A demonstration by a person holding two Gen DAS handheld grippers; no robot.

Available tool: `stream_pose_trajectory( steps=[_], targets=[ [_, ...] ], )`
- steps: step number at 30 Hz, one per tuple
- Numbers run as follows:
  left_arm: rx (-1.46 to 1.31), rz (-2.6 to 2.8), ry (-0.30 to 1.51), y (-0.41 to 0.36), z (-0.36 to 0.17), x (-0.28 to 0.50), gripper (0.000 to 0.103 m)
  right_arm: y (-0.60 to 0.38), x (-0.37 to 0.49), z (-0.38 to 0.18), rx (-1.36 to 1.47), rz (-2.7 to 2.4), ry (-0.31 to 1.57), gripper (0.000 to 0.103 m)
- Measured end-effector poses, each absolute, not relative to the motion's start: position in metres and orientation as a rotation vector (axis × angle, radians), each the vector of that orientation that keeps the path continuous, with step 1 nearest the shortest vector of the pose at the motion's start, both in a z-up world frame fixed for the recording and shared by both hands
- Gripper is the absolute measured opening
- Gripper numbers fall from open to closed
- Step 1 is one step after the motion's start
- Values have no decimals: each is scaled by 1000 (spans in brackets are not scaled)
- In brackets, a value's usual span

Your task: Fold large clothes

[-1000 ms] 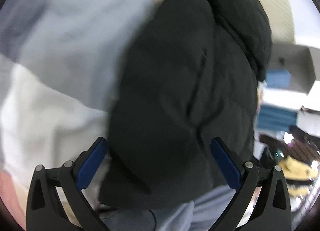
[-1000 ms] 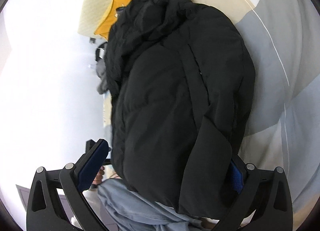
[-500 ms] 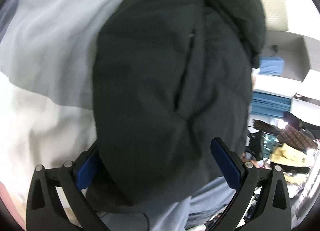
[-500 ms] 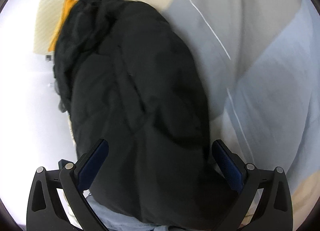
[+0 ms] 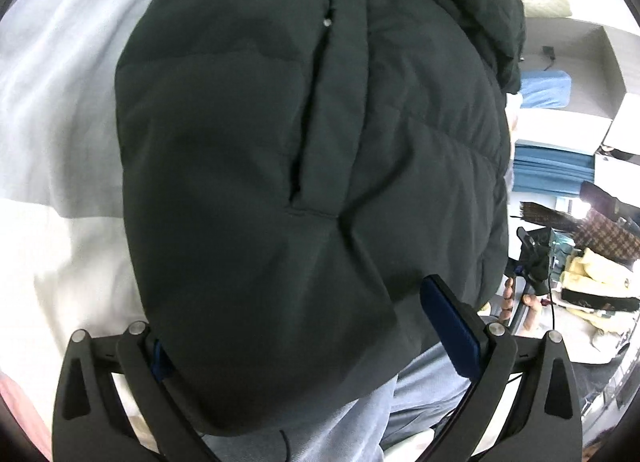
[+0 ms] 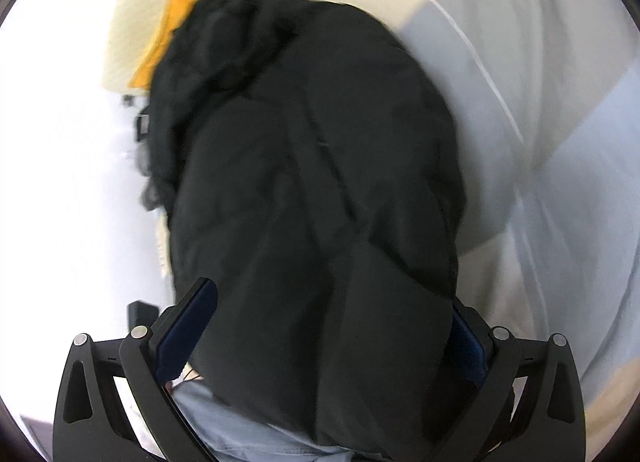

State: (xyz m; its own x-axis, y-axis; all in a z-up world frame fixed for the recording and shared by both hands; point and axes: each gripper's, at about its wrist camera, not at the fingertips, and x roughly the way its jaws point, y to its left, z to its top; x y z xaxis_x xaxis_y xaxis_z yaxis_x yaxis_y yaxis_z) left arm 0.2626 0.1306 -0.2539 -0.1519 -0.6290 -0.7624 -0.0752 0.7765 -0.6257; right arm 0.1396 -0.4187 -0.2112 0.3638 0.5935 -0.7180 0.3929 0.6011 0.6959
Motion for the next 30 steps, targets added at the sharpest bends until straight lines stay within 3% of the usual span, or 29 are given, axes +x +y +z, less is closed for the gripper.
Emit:
stream_pose_trajectory(
  steps=[4, 6, 8, 13, 19, 21, 26, 30],
  targets=[
    [-553, -541, 1679, 127, -250, 260, 97, -418, 141, -208, 964, 173, 1249, 95],
    [-538, -550, 1680, 116, -250, 260, 95, -413, 143, -207, 940, 201, 1248, 83],
    [-509, -550, 1684, 114, -248, 260, 88, -408, 146, -205, 945, 231, 1248, 78],
    [-436, -579, 1659, 101, -243, 261, 75, -397, 151, -198, 997, 364, 1207, 73],
    [-367, -556, 1617, 86, -241, 262, 59, -377, 162, -196, 847, 332, 1260, 39],
    [-361, -543, 1598, 84, -238, 262, 53, -382, 164, -203, 844, 276, 1286, 19],
    [-418, -520, 1516, 89, -220, 254, 29, -386, 154, -184, 792, 235, 1223, 10],
    [-552, -506, 1429, 108, -197, 245, 17, -382, 147, -155, 763, 271, 1123, 8]
  ],
)
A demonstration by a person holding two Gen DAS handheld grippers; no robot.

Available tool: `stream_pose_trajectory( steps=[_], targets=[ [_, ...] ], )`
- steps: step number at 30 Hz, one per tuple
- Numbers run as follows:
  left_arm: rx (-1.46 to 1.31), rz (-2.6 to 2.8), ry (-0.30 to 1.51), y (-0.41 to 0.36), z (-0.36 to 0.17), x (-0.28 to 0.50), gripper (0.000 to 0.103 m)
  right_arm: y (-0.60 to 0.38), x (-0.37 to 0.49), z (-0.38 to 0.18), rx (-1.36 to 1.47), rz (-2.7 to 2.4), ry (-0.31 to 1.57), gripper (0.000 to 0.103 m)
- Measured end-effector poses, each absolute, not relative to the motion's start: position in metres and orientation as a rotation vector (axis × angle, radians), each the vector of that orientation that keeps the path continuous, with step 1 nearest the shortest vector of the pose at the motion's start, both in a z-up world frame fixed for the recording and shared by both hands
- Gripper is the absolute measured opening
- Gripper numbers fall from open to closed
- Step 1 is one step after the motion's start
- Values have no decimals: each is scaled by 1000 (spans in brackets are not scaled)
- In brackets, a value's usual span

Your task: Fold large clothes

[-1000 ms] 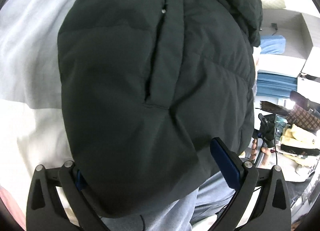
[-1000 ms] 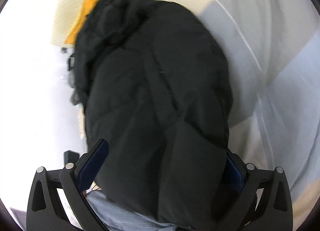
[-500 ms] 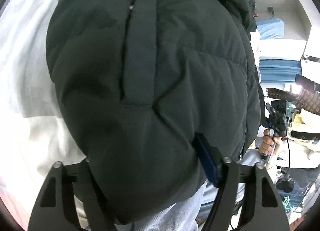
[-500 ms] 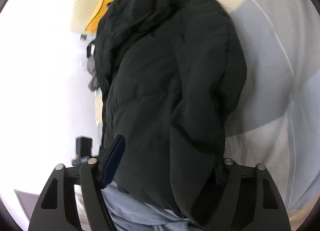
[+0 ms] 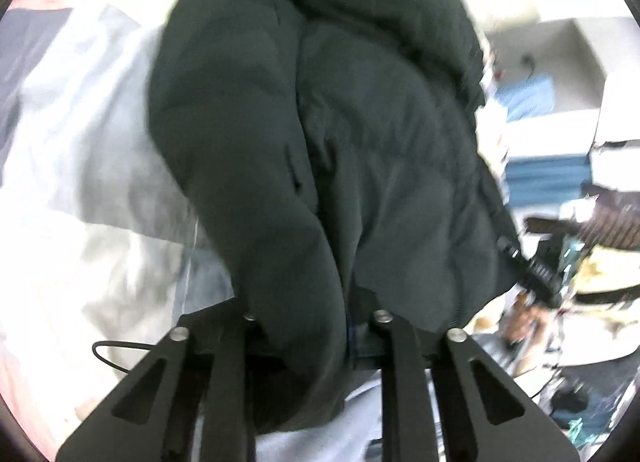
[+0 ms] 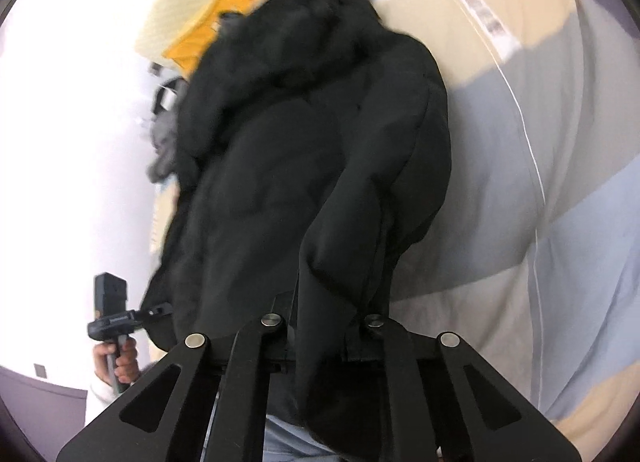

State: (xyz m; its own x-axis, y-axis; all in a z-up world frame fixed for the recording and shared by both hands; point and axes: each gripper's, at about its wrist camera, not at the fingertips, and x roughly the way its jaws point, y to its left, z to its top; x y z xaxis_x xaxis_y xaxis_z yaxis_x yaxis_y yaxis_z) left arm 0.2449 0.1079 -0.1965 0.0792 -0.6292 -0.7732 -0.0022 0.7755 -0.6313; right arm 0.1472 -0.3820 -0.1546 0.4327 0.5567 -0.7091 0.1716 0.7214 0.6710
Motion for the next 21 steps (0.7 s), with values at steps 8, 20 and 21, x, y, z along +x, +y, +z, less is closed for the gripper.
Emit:
stream_pose_trajectory(
  steps=[8, 20, 21],
  targets=[
    [-694, -540, 1179, 144, -122, 234, 5, -407, 138, -64, 709, 303, 953, 5],
    [-831, -641, 987, 193, -38, 176, 3, -428, 59, 33, 681, 382, 772, 4],
    [-829, -640, 990, 196, -33, 170, 3, -428, 50, 35, 680, 385, 768, 4]
  ],
)
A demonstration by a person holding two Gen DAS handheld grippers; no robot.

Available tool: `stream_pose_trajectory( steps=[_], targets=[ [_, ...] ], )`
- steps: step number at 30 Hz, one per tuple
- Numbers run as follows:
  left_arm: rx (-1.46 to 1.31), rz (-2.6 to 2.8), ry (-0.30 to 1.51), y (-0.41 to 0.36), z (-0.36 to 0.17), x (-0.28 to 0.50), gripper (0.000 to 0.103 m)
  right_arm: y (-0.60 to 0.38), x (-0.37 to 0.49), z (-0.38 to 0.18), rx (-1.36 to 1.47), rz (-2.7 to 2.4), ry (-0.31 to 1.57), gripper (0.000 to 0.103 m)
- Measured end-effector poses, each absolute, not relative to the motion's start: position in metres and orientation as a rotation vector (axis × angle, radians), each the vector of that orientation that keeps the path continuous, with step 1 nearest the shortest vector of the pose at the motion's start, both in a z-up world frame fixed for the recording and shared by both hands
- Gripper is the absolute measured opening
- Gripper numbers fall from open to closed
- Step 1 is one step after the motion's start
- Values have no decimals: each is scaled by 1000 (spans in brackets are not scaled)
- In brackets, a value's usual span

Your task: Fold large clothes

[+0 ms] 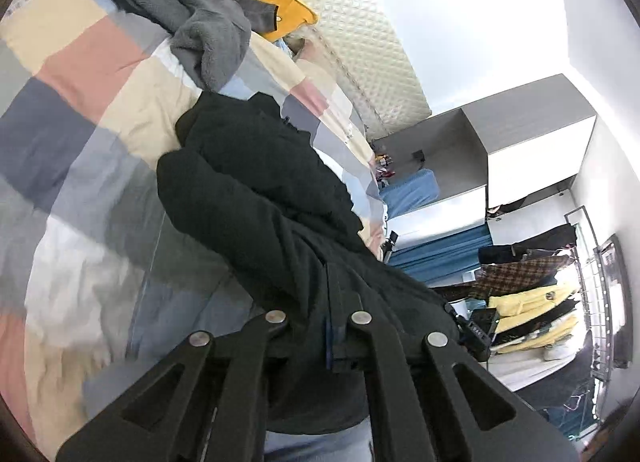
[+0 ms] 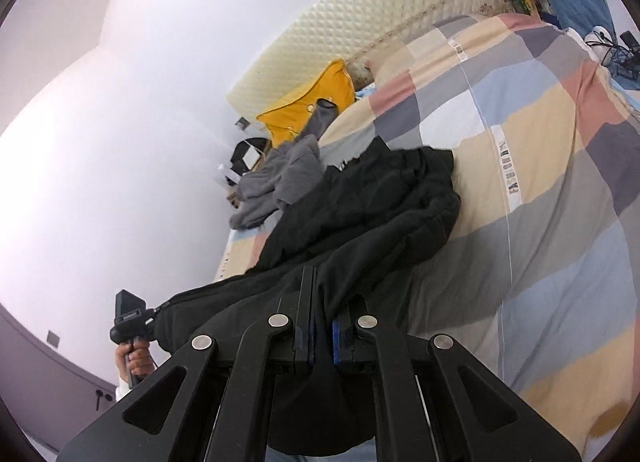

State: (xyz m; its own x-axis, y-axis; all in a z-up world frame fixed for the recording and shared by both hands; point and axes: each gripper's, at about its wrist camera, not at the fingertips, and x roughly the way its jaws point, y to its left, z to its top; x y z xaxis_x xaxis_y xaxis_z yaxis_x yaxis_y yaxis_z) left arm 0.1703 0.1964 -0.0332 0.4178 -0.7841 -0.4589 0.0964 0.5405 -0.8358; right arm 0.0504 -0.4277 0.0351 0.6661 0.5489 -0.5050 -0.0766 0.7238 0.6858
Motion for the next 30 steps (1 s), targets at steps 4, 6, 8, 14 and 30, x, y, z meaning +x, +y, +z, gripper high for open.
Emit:
stream_pose_trajectory(
  steps=[4, 6, 8, 14, 30],
  targets=[
    [-805, -643, 986, 200, -22, 144, 3, -425, 11, 43, 696, 400, 752, 4],
    [-807, -631, 996, 202, -22, 128, 3, -422, -9, 49, 705, 409, 741, 4],
    [-816, -630, 1015, 206, -16, 111, 3, -418, -30, 56, 706, 410, 727, 4],
    [-763, -621, 1022, 206, 10, 97, 3, -415, -56, 90, 663, 394, 674, 4],
    [-684, -448, 1127, 178, -6, 255, 4, -453, 129, 53, 822, 259, 769, 4]
  ],
)
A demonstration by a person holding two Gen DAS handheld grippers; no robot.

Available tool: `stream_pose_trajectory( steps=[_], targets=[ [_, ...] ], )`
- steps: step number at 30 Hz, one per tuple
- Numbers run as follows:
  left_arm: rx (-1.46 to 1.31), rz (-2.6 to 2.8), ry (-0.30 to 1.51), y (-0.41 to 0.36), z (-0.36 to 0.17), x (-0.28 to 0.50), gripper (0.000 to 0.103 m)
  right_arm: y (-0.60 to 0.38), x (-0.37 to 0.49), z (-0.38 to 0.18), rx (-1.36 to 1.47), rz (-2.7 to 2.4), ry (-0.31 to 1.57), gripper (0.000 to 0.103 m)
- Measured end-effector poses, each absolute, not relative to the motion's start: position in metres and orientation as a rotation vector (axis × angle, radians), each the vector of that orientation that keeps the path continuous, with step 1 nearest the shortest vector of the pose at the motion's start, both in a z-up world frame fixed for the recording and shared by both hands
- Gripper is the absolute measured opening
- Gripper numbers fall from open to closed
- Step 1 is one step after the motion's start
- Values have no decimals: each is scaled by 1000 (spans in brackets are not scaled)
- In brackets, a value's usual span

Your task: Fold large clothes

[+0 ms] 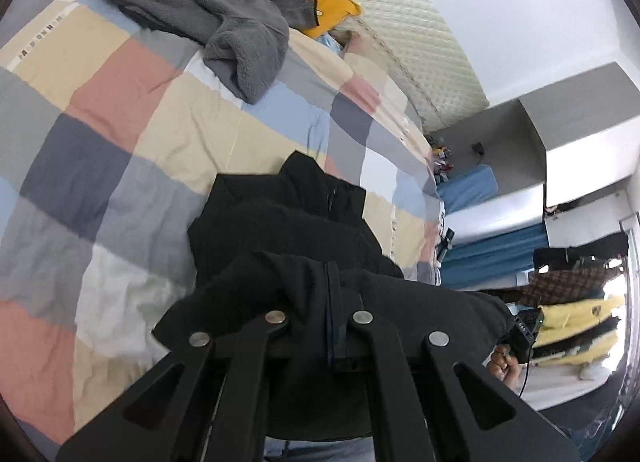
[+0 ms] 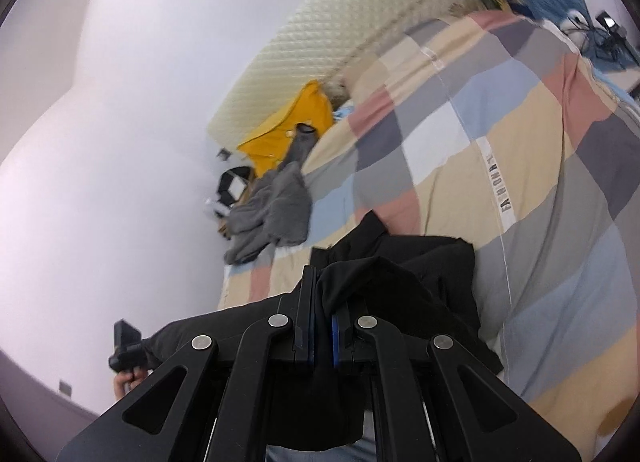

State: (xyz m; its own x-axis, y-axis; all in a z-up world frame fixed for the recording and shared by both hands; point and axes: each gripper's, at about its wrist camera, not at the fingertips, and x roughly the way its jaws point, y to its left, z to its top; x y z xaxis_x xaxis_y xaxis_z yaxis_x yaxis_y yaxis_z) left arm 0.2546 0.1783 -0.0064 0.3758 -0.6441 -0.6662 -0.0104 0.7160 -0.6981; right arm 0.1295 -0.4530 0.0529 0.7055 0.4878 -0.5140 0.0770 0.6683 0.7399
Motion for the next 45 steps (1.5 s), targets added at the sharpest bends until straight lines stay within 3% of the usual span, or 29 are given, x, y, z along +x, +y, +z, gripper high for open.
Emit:
stream_pose_trajectory(
  steps=[20, 34, 45],
  targets=[
    [-760, -265, 1220, 149, -83, 394, 9, -480, 273, -64, 935, 32, 894, 3],
    [-618, -110, 1322, 101, -159, 443, 9, -485, 325, -159, 982, -46, 1066, 3],
    [-678, -135, 1374, 103, -167, 439, 10, -481, 327, -166, 981, -55, 1109, 6]
  ],
)
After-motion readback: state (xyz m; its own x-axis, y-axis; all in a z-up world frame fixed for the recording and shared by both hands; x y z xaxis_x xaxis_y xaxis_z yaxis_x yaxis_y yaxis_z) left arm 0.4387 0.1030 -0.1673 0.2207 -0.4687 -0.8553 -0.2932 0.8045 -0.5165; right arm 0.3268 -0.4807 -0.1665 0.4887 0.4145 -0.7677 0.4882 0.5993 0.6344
